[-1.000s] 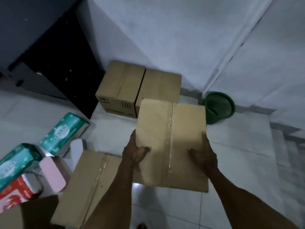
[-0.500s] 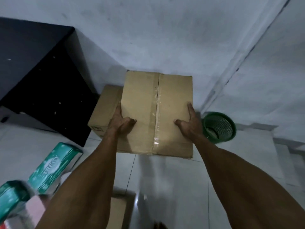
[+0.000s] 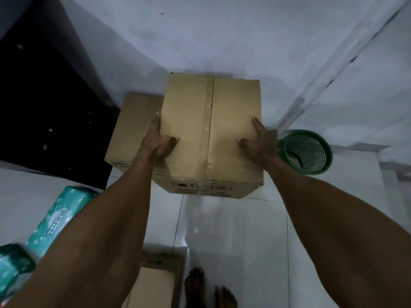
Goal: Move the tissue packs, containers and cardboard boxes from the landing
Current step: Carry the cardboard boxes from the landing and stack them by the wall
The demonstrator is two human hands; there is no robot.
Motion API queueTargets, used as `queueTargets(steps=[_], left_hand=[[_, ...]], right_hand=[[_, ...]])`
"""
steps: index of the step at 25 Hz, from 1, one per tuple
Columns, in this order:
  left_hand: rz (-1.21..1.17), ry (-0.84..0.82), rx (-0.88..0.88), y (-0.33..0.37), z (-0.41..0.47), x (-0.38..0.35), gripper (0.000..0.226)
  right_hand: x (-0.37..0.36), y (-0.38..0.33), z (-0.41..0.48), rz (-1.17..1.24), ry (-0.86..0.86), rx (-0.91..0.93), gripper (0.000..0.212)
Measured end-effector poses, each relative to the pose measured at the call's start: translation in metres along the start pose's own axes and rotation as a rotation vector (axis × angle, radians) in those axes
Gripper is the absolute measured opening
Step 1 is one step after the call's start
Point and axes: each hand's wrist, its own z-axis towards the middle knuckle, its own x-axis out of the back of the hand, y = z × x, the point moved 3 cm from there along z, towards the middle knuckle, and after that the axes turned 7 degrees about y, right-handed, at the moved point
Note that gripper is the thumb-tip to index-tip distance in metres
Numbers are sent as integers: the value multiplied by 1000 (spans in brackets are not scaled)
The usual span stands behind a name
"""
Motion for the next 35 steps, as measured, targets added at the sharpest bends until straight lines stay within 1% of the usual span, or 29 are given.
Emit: queueTargets(steps=[2,6,12,16,19,22,25,27,28,29,30,31,32,33,35], left_hand=[[-52,6,-3,-2,11,-2,107],[-79,24,-6,-5,26,0,108],[-98,17,-21,-1,47,-1,109],[-5,76,-21,2,49,1,106],[133,121,-57,3,24,6,97],[286,74,-176,0,-16,13,88],[290,33,-255,-11,-51,23,99],[326,25,-305,-19,-74,24,107],[345,36,-318,-25,-83,21,106],[351,57,-324,-28,-91,17,102],[280,74,-290,-30,-96,12,93],[163,86,-242,-27,-97,7,81],[78,98,-205,-25,-94,3,68],[43,120,-179,-24,-90,1,58],[124,217,-209,-17,-86,1,50]], right_hand=[[-3,-4,11,-3,-1,8,86],[-11,-9,22,-38,18,35,85],[-16,-15,41,-19,42,9,85],[-15,-20,48,-27,36,7,84],[-16,-18,38,-151,77,55,81],[-17,-10,18,-232,102,38,81],[-13,-18,-17,-195,56,103,88],[-6,-18,-48,-169,-31,161,95],[-4,-12,-63,-182,-79,193,99],[-3,-4,-76,-216,-113,227,102],[-3,5,-84,-259,-117,262,103],[-3,13,-88,-301,-86,306,99],[-3,20,-86,-321,-29,347,90],[-4,23,-83,-313,35,379,79],[-5,22,-75,-274,120,407,63]])
